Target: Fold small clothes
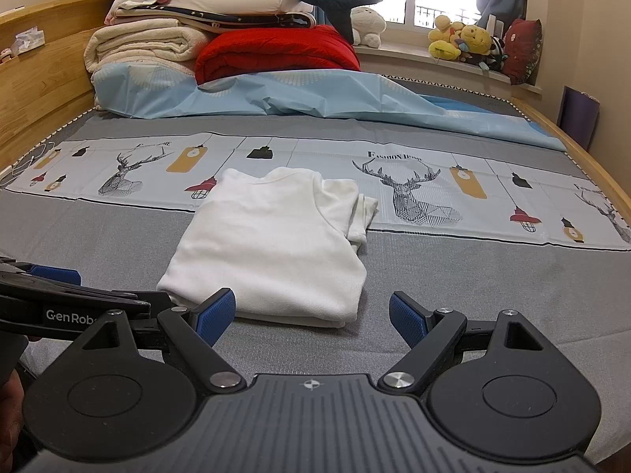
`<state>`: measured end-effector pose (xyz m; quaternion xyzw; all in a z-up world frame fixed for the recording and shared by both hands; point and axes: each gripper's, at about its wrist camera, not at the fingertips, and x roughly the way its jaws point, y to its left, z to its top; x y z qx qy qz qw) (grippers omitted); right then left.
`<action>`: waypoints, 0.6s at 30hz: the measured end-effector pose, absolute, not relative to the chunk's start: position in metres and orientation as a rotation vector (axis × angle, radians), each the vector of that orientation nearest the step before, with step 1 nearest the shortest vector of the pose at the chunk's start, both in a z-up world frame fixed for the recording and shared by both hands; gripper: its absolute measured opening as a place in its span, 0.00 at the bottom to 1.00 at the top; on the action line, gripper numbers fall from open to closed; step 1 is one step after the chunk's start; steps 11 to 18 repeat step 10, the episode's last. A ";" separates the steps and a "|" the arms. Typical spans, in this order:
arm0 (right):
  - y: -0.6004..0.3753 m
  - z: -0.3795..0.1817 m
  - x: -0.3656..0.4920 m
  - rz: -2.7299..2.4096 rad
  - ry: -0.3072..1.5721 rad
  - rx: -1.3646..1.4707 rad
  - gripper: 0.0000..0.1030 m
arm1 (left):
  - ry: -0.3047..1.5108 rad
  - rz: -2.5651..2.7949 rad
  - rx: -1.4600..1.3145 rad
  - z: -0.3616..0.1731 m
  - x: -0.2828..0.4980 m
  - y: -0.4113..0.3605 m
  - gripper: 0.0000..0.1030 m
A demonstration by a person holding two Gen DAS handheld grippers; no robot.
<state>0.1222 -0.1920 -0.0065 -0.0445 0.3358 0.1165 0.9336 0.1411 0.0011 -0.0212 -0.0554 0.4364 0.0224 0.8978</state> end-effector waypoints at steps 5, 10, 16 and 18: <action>-0.192 -0.006 0.122 0.238 0.687 -0.091 0.83 | 0.903 0.047 -0.114 -0.021 0.141 0.001 0.99; -0.192 -0.007 0.121 0.238 0.688 -0.091 0.83 | 0.908 0.049 -0.116 -0.023 0.141 0.003 0.99; -0.192 -0.007 0.121 0.238 0.688 -0.091 0.83 | 0.908 0.049 -0.116 -0.023 0.141 0.003 0.99; -0.192 -0.007 0.121 0.238 0.688 -0.091 0.83 | 0.908 0.049 -0.116 -0.023 0.141 0.003 0.99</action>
